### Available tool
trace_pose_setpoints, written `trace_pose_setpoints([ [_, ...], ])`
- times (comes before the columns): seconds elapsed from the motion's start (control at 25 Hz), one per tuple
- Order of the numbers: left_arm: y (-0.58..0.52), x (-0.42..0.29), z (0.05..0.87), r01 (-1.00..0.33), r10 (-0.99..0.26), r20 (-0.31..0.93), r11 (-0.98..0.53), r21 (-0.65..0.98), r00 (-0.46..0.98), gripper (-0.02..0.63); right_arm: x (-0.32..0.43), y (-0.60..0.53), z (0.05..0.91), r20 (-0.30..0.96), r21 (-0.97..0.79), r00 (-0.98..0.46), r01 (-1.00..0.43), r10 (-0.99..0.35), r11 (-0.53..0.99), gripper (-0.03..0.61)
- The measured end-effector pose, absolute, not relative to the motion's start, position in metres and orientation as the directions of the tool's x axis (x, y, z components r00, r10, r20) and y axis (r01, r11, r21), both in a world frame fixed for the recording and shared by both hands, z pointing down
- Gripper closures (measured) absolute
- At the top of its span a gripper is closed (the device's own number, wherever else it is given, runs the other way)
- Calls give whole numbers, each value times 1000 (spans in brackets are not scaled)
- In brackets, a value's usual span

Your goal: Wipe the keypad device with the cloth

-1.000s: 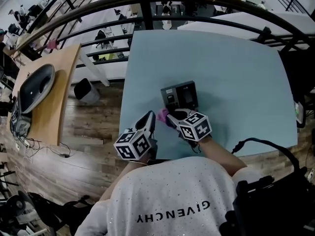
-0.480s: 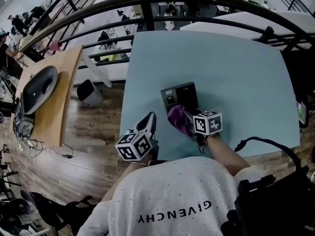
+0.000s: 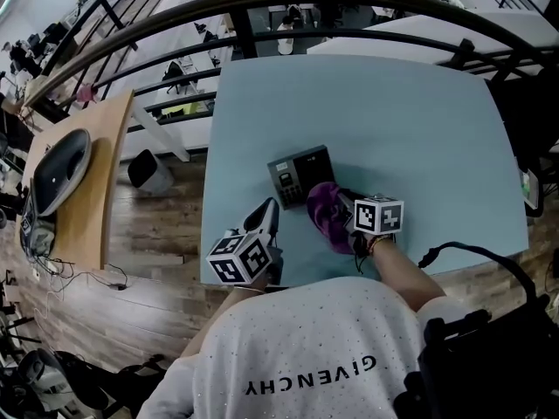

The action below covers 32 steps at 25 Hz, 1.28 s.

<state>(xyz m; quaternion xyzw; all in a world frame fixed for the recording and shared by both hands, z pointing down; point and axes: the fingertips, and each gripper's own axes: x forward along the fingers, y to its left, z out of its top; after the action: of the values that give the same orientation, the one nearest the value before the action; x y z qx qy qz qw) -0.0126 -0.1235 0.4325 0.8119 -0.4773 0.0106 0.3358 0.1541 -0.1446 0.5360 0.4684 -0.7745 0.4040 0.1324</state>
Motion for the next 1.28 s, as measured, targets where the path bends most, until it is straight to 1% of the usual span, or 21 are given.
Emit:
trace_pose_setpoints([
  [0.36,-123,-5,429,-771,-761,328,-335,541,560,614,187,-143,530,596,-505,-440,-856,-672,112,540],
  [0.4,-123,-6,429,-772,-761,328,-334,541,560,614,180,-140,528,585,-513,-459,-848,-668,133,540],
  [0.48,-124,-10,429,-773,-765,328,-329,542,555,614,148,-131,521,542,-539,-555,-805,-630,246,540],
  [0.6,-124,-15,428,-777,-771,325,-324,540,547,614,87,-110,515,505,-546,-696,-716,-510,436,540],
  [0.72,-118,-20,423,-793,-777,322,-344,502,541,614,47,-91,520,533,-510,-739,-669,-412,541,540],
  [0.8,-113,-26,422,-801,-783,323,-342,491,532,614,34,-86,523,550,-491,-741,-661,-386,568,540],
  [0.92,-108,-43,427,-809,-796,336,-298,507,504,614,29,-94,527,559,-491,-730,-673,-393,553,540],
  [1.08,-100,-65,438,-818,-811,358,-235,525,463,614,30,-110,529,555,-524,-716,-697,-424,490,540],
  [1.28,-96,-73,438,-821,-816,360,-223,526,453,614,36,-117,532,565,-550,-693,-721,-448,422,540],
])
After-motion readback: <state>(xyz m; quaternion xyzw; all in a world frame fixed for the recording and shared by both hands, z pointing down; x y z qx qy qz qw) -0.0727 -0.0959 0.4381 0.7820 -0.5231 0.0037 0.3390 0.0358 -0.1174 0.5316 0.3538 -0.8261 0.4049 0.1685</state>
